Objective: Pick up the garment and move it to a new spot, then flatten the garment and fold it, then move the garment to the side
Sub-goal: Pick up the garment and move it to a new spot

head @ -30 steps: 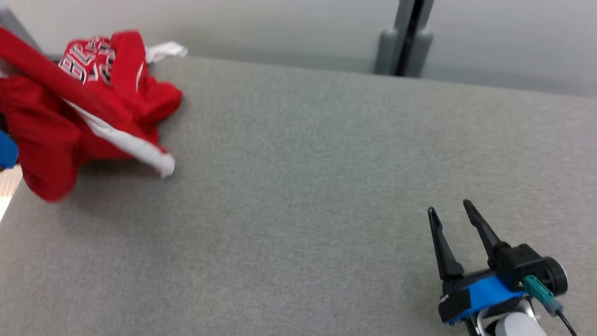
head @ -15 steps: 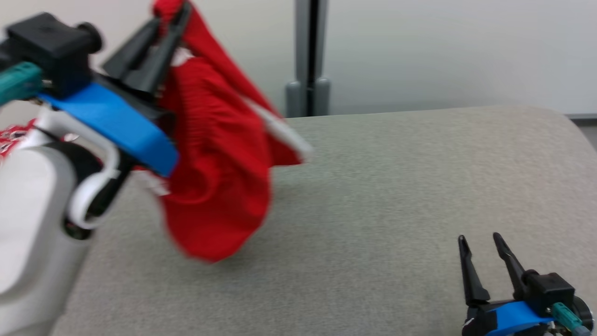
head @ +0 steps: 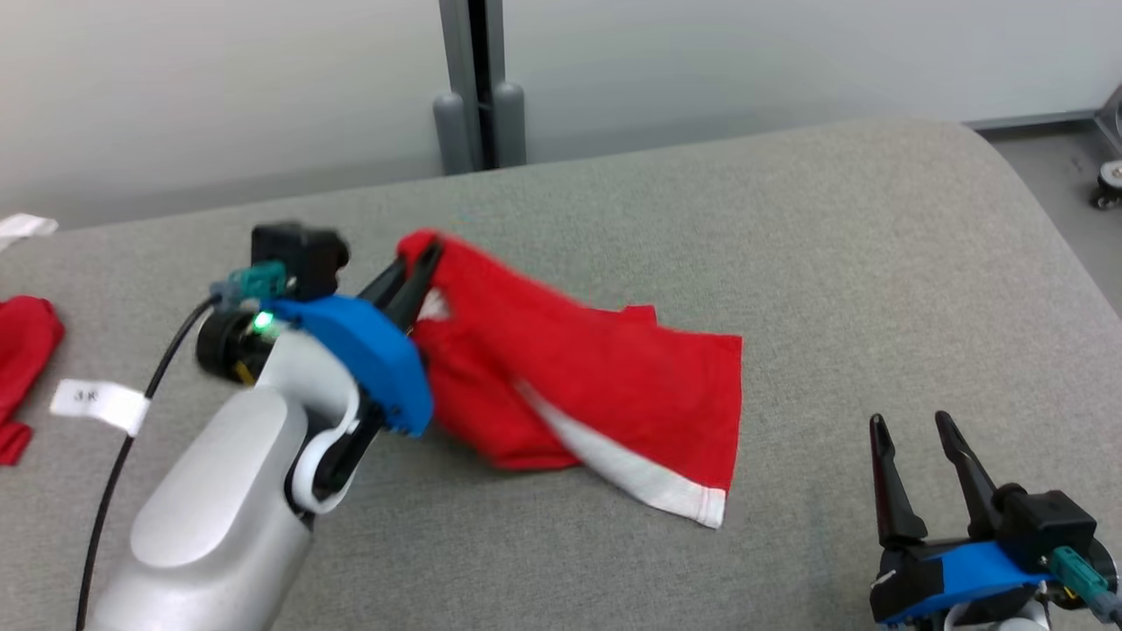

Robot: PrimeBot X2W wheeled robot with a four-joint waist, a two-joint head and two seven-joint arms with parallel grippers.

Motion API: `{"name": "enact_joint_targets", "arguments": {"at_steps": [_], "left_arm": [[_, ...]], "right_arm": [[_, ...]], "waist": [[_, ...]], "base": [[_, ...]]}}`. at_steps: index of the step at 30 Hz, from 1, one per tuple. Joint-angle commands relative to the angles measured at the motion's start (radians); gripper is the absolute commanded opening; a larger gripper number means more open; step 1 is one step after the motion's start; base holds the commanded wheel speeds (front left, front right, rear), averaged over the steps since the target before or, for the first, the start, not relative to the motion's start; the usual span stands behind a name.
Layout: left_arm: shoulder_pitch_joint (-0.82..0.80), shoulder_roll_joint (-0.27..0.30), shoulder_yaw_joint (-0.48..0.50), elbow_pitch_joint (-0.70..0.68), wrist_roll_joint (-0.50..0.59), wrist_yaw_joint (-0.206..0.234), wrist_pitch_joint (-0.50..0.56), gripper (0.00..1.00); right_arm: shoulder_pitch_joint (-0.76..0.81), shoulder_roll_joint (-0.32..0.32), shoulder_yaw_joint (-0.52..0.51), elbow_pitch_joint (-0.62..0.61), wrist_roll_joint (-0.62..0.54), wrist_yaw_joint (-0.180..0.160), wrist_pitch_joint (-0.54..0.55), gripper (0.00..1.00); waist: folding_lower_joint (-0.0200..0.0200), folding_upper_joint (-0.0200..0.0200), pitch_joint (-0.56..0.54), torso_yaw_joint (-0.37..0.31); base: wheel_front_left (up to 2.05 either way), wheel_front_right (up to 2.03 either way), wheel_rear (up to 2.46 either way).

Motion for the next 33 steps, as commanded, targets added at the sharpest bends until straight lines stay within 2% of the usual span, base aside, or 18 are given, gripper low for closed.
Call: {"name": "enact_joint_targets", "arguments": {"at_steps": [1, 5, 10, 11, 12, 13, 14, 21, 27, 33], "left_arm": [[0.02, 0.003, 0.006, 0.057, 0.002, 0.006, -0.02, 0.0], [0.041, 0.003, 0.017, 0.237, 0.011, 0.019, -0.086, 0.0], [0.041, -0.018, 0.035, 0.378, 0.014, 0.016, -0.185, 0.0], [0.04, -0.026, 0.032, 0.396, 0.014, 0.013, -0.201, 0.41], [0.038, -0.033, 0.028, 0.414, 0.016, 0.006, -0.216, 0.64], [0.034, -0.04, 0.025, 0.43, 0.017, 0.003, -0.229, 0.96], [0.031, -0.048, 0.025, 0.444, 0.015, -0.002, -0.244, 1.0], [0.02, -0.085, 0.015, 0.503, 0.017, -0.031, -0.357, 1.0], [0.082, -0.097, 0.017, 0.478, 0.024, -0.042, -0.422, 1.0], [0.193, -0.12, 0.063, 0.363, 0.08, 0.007, -0.439, 1.0]], "right_arm": [[-0.019, -0.003, 0.005, -0.004, 0.008, 0.0, 0.0, 1.0], [-0.036, -0.003, 0.023, -0.006, 0.018, 0.0, 0.0, 1.0], [-0.047, -0.003, 0.028, -0.007, 0.021, 0.0, 0.0, 1.0], [-0.048, -0.003, 0.029, -0.007, 0.02, 0.0, 0.0, 1.0], [-0.05, -0.003, 0.028, -0.007, 0.019, 0.0, 0.0, 1.0], [-0.052, -0.003, 0.029, -0.006, 0.018, 0.0, 0.0, 1.0], [-0.055, -0.003, 0.029, -0.006, 0.016, 0.0, 0.0, 1.0], [-0.056, -0.003, 0.024, -0.002, 0.004, 0.0, 0.0, 1.0], [-0.028, -0.003, 0.009, -0.002, -0.007, 0.0, 0.0, 1.0], [0.017, -0.003, -0.004, -0.003, -0.014, 0.0, 0.0, 1.0]], "waist": [[0.0, 0.0, 0.018, 0.0], [0.0, 0.0, 0.053, -0.007], [0.0, 0.0, 0.083, 0.001], [0.0, 0.0, 0.087, 0.004], [0.0, 0.0, 0.09, 0.008], [0.0, 0.0, 0.092, 0.012], [0.0, 0.0, 0.094, 0.016], [0.0, 0.0, 0.078, 0.048], [0.0, 0.0, 0.025, 0.094], [0.0, 0.0, -0.049, 0.148]], "base": [[0.0, 0.0, 0.0], [0.0, 0.0, 0.0], [0.0, 0.0, 0.0], [0.0, 0.0, 0.0], [0.0, 0.0, 0.0], [0.0, 0.0, 0.0], [0.0, 0.0, 0.0], [0.0, 0.0, 0.0], [0.0, 0.0, 0.0], [0.0, 0.0, 0.0]]}}
